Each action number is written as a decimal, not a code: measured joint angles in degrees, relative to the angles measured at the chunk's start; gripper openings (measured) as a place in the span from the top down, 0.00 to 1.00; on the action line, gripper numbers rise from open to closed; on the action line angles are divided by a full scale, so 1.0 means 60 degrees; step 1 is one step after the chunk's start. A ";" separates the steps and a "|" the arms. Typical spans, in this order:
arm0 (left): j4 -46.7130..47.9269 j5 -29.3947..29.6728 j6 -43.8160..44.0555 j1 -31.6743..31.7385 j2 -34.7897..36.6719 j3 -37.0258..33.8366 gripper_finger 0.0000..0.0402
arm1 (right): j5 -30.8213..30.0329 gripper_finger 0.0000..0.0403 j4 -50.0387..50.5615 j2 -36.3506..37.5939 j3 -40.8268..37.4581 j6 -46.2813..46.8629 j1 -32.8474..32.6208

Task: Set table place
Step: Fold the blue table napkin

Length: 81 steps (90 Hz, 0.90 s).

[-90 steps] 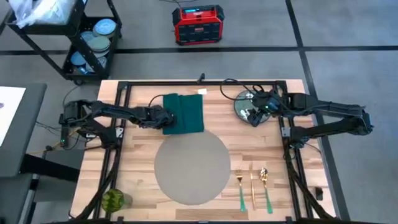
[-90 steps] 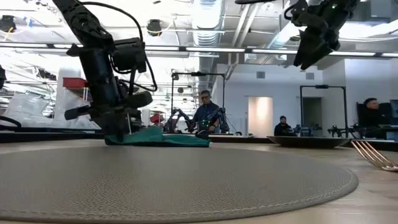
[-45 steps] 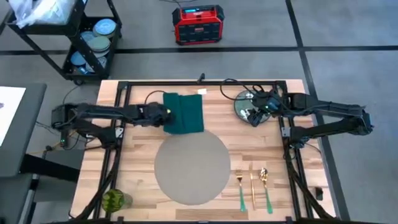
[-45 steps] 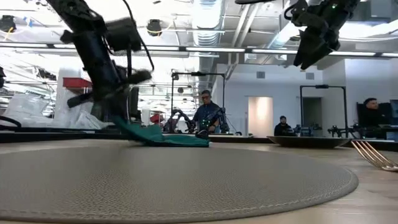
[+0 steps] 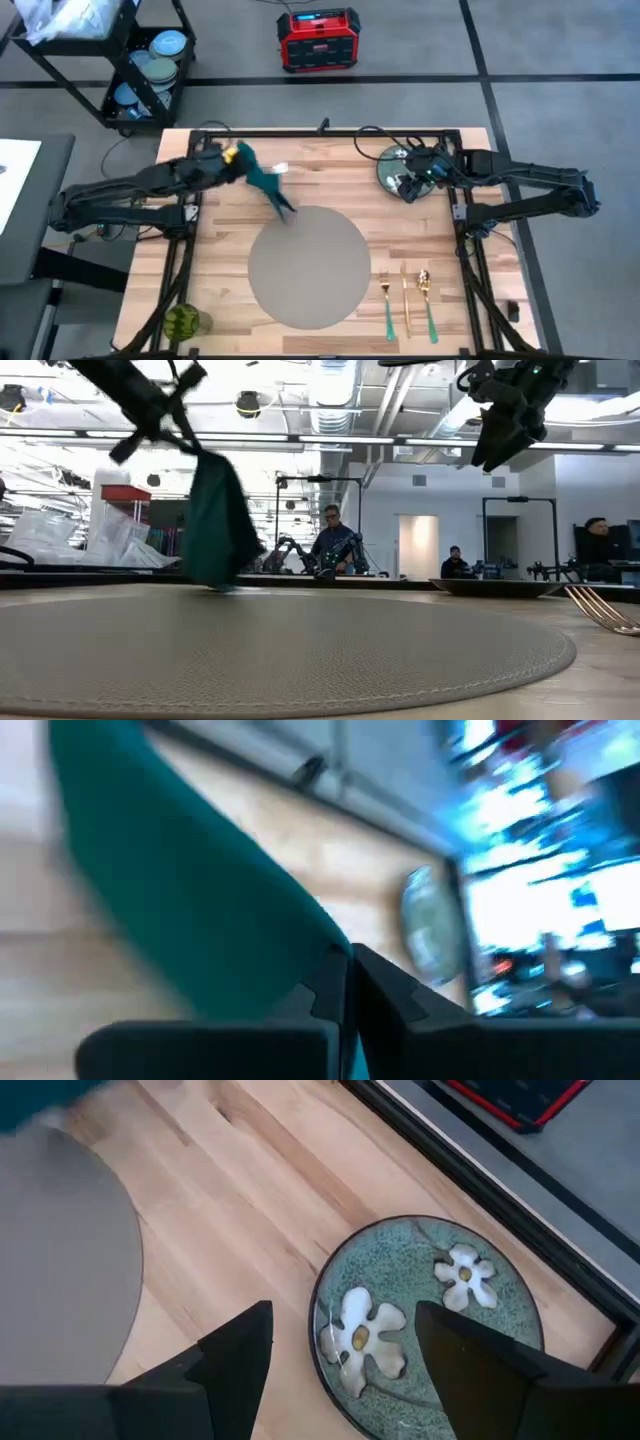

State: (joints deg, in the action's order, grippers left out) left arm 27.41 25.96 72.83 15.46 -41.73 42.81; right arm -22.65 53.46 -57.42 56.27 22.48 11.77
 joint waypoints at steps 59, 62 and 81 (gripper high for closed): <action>-0.5344 0.0367 -0.1745 0.2019 -0.1637 -0.0004 1.00 | -0.0062 0.42 -0.0034 -0.0002 0.0000 0.0251 0.0000; -0.6219 0.0092 -0.2082 0.2187 -0.1935 0.0098 1.00 | -0.0062 0.42 -0.0029 -0.0002 0.0000 0.0251 0.0000; -0.6358 -0.0875 -0.2656 0.2151 -0.2766 0.0724 1.00 | -0.0020 0.42 0.0012 -0.0002 0.0000 0.0268 -0.0022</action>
State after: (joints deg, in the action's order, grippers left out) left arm -10.74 20.71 56.90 28.37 -58.33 47.15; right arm -22.77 53.53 -57.43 56.27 24.09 11.64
